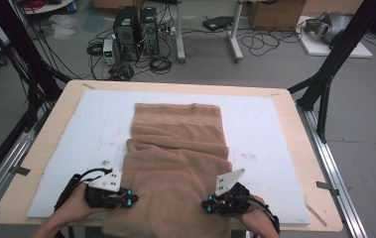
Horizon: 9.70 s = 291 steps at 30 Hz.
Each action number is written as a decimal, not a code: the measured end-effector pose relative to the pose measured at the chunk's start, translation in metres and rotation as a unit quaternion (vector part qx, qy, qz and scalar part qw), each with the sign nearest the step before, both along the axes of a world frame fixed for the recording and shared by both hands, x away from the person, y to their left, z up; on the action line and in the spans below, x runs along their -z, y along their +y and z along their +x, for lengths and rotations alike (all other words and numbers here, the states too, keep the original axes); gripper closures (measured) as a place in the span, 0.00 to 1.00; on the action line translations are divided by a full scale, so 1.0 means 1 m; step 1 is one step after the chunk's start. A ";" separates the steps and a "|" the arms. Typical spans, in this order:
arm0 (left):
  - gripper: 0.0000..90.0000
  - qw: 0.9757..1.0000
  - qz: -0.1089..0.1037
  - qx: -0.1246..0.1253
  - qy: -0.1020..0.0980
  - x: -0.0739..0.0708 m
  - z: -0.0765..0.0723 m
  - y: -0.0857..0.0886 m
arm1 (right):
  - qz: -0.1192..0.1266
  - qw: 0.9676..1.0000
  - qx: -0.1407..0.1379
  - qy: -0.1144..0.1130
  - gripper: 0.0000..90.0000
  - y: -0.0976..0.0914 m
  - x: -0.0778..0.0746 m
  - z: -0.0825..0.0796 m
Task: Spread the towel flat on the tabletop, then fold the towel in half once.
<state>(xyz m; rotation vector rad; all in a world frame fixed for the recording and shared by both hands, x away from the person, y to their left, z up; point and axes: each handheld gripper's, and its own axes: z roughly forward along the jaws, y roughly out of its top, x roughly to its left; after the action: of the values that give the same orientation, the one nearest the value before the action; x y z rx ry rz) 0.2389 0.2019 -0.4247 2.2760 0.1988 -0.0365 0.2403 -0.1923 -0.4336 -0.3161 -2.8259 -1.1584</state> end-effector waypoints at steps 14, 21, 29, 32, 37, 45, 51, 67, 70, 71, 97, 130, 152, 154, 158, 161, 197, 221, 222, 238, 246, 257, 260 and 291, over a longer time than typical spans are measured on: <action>0.73 0.991 -0.013 -0.124 -0.058 0.001 0.054 -0.016 | -0.013 0.998 0.048 -0.029 0.67 0.039 -0.007 0.046; 0.82 0.990 0.005 -0.141 -0.032 0.019 0.069 -0.017 | -0.023 0.995 0.091 -0.037 0.80 0.016 0.004 0.061; 0.96 0.997 -0.004 -0.067 -0.031 0.002 0.022 -0.006 | -0.010 1.000 0.020 -0.002 0.94 0.019 0.001 0.028; 0.80 0.996 -0.031 -0.074 -0.047 -0.006 0.006 0.003 | 0.031 0.999 0.017 -0.012 0.83 0.012 -0.014 0.013; 0.74 0.990 -0.029 -0.125 -0.063 -0.008 0.024 0.009 | 0.019 0.996 0.082 -0.043 0.75 -0.006 -0.026 0.032; 0.96 0.990 0.001 -0.135 -0.030 0.019 0.035 0.014 | -0.004 0.996 0.090 -0.029 0.93 -0.008 0.007 0.039; 0.81 0.992 -0.019 -0.115 -0.043 0.002 0.009 0.030 | 0.020 0.998 0.042 -0.034 0.85 -0.010 -0.014 0.016; 0.98 0.990 -0.003 -0.136 -0.025 0.020 0.016 0.031 | -0.004 0.995 0.102 -0.013 0.92 -0.033 0.007 0.037; 0.94 0.989 -0.014 -0.144 -0.025 0.017 0.016 0.031 | -0.002 0.995 0.098 -0.011 0.84 -0.032 0.001 0.038; 0.89 0.988 -0.019 -0.152 -0.028 0.014 0.018 0.032 | 0.007 0.995 0.103 -0.014 0.80 -0.032 -0.003 0.038; 0.47 0.961 -0.072 -0.264 -0.046 -0.031 0.080 0.027 | 0.059 0.977 0.200 -0.049 0.30 -0.024 -0.056 0.110; 0.45 0.950 -0.057 -0.303 -0.055 -0.066 0.139 0.019 | 0.058 0.971 0.222 -0.061 0.27 -0.022 -0.076 0.153; 0.49 0.950 -0.035 -0.310 -0.033 -0.010 0.204 0.008 | 0.007 0.964 0.263 -0.049 0.41 -0.021 -0.020 0.214; 0.51 0.950 -0.026 -0.309 -0.037 -0.002 0.208 0.004 | 0.004 0.961 0.274 -0.043 0.44 -0.023 -0.012 0.218; 0.52 0.949 -0.013 -0.314 -0.036 0.011 0.213 -0.002 | -0.011 0.955 0.293 -0.040 0.46 -0.026 -0.001 0.224; 0.54 0.948 0.007 -0.318 -0.031 0.020 0.215 -0.005 | -0.013 0.951 0.308 -0.027 0.50 -0.027 0.006 0.225; 0.95 0.954 -0.051 -0.288 -0.065 -0.033 0.162 0.016 | 0.041 0.974 0.224 -0.017 0.95 -0.036 -0.062 0.167; 0.67 0.964 -0.042 -0.253 -0.076 -0.007 0.073 0.032 | 0.055 0.981 0.183 0.011 0.74 -0.038 -0.030 0.084; 0.66 0.962 -0.049 -0.257 -0.080 -0.011 0.075 0.032 | 0.057 0.980 0.188 0.004 0.73 -0.040 -0.034 0.086; 0.63 0.952 0.002 -0.305 -0.038 0.018 0.125 0.018 | 0.036 0.971 0.236 0.027 0.58 -0.024 -0.005 0.125; 0.78 0.956 0.005 -0.291 -0.043 0.018 0.123 0.016 | 0.008 0.980 0.197 0.003 0.91 -0.006 0.001 0.123; 0.91 0.956 -0.013 -0.290 -0.049 0.008 0.118 0.020 | 0.010 0.979 0.203 -0.023 0.95 -0.018 -0.013 0.120; 0.91 0.956 -0.024 -0.290 -0.047 0.004 0.116 0.023 | 0.012 0.977 0.209 -0.023 0.95 -0.025 -0.018 0.119; 0.90 0.972 -0.034 -0.229 -0.048 -0.008 0.033 0.039 | 0.049 0.991 0.126 0.000 0.95 -0.045 -0.036 0.041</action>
<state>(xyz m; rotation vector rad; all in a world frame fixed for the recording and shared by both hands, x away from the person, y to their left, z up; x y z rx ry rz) 0.2722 0.2413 -0.4168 2.1065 0.6545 0.3019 0.2809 -0.2377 -0.3975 -0.6827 -2.7772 -1.3366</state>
